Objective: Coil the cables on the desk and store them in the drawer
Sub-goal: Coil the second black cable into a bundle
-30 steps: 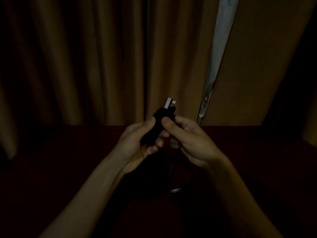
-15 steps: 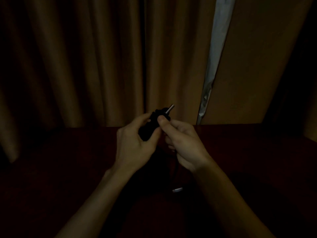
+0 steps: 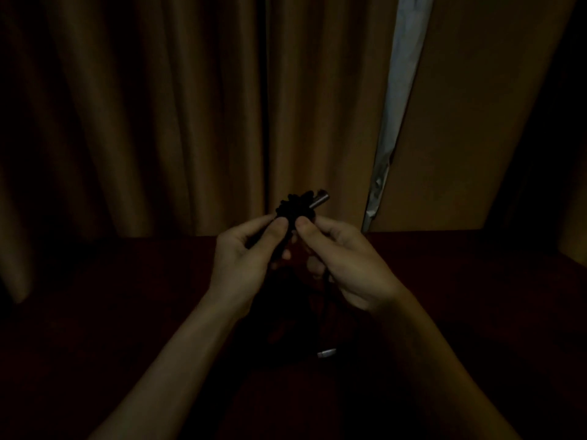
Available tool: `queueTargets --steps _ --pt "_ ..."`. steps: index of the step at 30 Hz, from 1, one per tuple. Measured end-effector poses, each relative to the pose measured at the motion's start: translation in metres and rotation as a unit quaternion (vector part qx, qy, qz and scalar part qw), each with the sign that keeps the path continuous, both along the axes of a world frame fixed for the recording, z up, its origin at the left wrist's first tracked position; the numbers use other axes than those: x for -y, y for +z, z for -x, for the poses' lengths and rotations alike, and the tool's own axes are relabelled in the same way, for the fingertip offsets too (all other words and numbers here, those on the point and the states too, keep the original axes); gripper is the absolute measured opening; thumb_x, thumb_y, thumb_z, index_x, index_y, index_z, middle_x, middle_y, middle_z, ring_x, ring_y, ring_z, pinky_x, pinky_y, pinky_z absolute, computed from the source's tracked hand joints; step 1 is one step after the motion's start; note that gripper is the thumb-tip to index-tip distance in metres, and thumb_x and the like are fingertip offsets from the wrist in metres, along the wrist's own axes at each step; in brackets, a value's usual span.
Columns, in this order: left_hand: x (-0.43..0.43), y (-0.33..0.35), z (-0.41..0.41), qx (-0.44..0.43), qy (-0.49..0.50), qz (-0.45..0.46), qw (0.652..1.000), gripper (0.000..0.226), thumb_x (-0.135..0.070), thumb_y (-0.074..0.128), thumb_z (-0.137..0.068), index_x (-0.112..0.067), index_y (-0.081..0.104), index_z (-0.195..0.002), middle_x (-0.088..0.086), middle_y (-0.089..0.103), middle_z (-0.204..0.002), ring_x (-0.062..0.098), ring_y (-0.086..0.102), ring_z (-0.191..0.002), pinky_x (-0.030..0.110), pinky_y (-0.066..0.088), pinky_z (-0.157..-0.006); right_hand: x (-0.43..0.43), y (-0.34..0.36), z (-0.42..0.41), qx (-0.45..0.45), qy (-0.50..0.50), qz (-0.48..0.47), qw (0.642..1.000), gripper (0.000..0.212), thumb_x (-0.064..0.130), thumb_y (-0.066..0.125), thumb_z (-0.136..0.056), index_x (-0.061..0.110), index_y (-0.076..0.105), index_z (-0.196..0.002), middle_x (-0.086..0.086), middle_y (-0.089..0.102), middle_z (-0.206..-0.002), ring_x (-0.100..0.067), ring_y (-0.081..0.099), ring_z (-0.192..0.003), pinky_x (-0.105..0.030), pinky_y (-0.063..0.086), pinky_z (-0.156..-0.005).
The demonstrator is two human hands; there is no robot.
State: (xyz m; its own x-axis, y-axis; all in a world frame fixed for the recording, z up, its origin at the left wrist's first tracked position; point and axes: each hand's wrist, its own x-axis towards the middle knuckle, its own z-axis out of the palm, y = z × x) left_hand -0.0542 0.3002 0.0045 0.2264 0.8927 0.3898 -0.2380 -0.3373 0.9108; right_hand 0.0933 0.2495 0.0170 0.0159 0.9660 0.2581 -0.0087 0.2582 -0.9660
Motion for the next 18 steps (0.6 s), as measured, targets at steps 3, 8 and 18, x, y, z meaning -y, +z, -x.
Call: queueTargets --steps 3,8,18 --pt "-0.002 -0.004 0.004 -0.049 0.121 -0.131 0.983 0.021 -0.019 0.072 -0.093 -0.025 0.076 -0.113 -0.01 0.078 -0.096 0.008 0.074 -0.091 0.03 0.06 -0.08 -0.001 -0.001 0.011 -0.017 -0.019 0.03 0.999 0.026 0.041 0.061 -0.099 0.018 0.066 -0.088 0.012 0.056 -0.065 -0.004 0.044 -0.052 -0.016 0.033 -0.045" --pt "-0.009 -0.019 0.004 -0.208 0.252 -0.407 0.853 0.036 -0.021 0.074 -0.092 -0.016 0.069 -0.127 -0.002 0.073 -0.101 0.006 0.068 -0.086 0.018 0.053 -0.074 -0.002 -0.005 0.019 -0.088 -0.081 0.038 0.992 0.033 0.047 0.063 -0.096 0.02 0.066 -0.078 0.007 0.047 -0.065 -0.002 0.035 -0.044 -0.016 0.024 -0.037" --pt "-0.002 0.002 0.009 -0.053 -0.149 0.021 0.987 0.049 -0.045 0.05 -0.092 -0.004 0.068 -0.111 0.011 0.071 -0.083 0.017 0.058 -0.06 0.023 0.04 -0.049 0.007 0.007 0.004 -0.029 0.03 -0.015 0.999 0.046 0.033 0.053 -0.103 -0.011 0.061 -0.114 -0.012 0.05 -0.071 -0.018 0.051 -0.051 -0.017 0.038 -0.042"
